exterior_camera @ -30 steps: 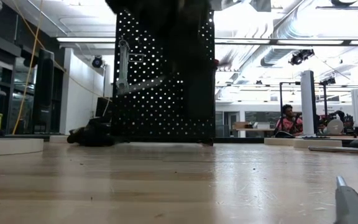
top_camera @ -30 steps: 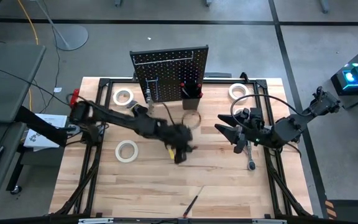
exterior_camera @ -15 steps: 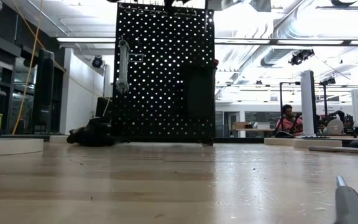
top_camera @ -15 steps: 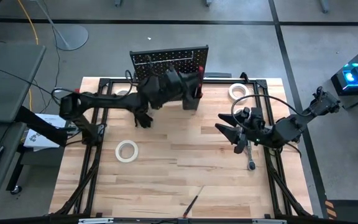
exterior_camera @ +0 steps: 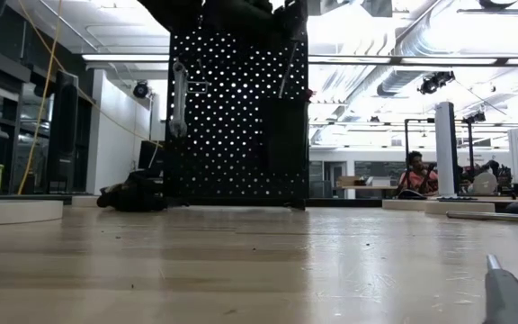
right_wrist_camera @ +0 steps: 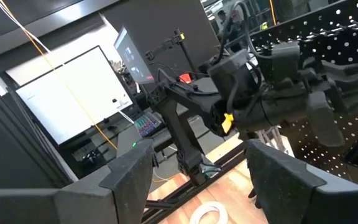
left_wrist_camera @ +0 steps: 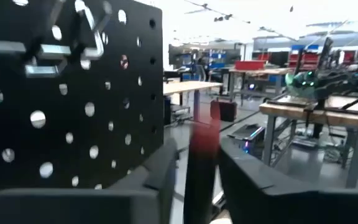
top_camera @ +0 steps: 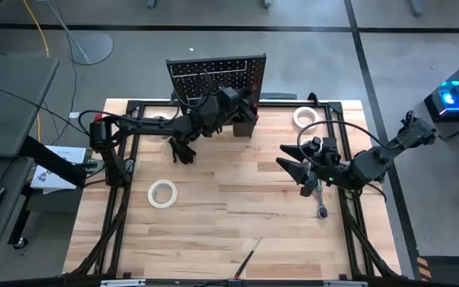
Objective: Hang tools onto peg board
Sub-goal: Hang the white masking tape on the peg board
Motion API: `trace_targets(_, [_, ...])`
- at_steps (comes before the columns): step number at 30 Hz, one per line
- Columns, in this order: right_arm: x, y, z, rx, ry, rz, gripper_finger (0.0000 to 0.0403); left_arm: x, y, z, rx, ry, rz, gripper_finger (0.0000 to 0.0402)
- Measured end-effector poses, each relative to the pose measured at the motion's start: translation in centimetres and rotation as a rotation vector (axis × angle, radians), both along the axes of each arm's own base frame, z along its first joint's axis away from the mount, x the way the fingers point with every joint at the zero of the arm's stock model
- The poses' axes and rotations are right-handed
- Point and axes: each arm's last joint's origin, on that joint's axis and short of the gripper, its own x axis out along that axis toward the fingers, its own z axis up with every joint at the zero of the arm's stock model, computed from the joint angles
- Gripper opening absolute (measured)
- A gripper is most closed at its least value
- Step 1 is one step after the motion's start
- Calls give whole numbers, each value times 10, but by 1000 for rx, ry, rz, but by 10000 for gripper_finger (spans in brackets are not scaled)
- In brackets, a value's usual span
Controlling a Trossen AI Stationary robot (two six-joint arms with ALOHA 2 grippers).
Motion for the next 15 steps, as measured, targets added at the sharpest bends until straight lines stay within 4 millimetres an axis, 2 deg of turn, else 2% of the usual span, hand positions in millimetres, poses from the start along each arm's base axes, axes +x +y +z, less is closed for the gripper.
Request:
trace_targets(3, [0,0,0,4,-1,0,245,1,-4,-1,-3,8,0,144])
trace_targets(6, [0,0,0,7,-3,1,245,2,-8,0,17,23,-6,171])
trace_targets(11, [0,0,0,9,-5,1,245,3,-21,3,12,12,-40,190])
trace_targets(15, [0,0,0,9,-6,1,245,2,-47,12,-25,-6,-190,194])
